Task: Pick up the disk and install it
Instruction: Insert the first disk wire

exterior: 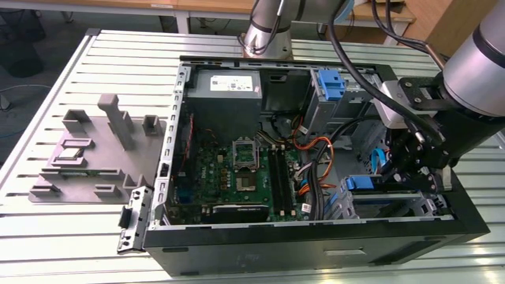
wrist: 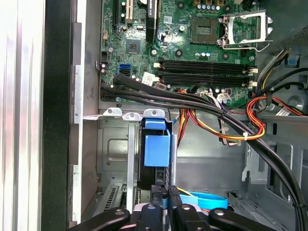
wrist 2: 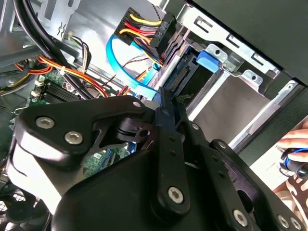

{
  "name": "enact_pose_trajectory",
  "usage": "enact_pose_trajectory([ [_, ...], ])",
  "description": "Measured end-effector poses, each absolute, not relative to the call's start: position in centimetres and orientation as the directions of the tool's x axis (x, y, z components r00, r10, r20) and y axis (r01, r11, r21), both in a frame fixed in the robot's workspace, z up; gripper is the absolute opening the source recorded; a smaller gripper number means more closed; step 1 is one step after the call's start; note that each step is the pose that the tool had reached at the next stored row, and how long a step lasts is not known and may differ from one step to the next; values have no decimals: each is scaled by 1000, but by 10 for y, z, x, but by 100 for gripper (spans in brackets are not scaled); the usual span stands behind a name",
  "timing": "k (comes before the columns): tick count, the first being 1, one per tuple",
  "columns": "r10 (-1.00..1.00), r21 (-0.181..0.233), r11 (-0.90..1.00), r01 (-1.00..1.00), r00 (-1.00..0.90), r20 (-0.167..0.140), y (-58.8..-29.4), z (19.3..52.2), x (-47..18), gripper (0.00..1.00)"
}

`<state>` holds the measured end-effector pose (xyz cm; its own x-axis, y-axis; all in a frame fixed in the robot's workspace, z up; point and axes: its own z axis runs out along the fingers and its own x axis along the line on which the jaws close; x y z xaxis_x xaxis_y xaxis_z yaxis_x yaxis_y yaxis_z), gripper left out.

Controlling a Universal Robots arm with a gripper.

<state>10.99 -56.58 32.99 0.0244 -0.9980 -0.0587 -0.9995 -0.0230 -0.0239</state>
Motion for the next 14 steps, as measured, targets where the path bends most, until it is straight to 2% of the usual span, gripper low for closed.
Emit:
enact_pose_trajectory([
  [1, -998, -24, -23, -999, 24, -59, -566, 330, 110, 23],
  [2, -998, -24, -23, -999, 24, -59, -566, 330, 110, 23],
  [3, -998, -24, -23, -999, 24, -58, -566, 330, 110, 29],
  [14, -998, -24, -23, -999, 24, -58, -566, 334, 110, 29],
])
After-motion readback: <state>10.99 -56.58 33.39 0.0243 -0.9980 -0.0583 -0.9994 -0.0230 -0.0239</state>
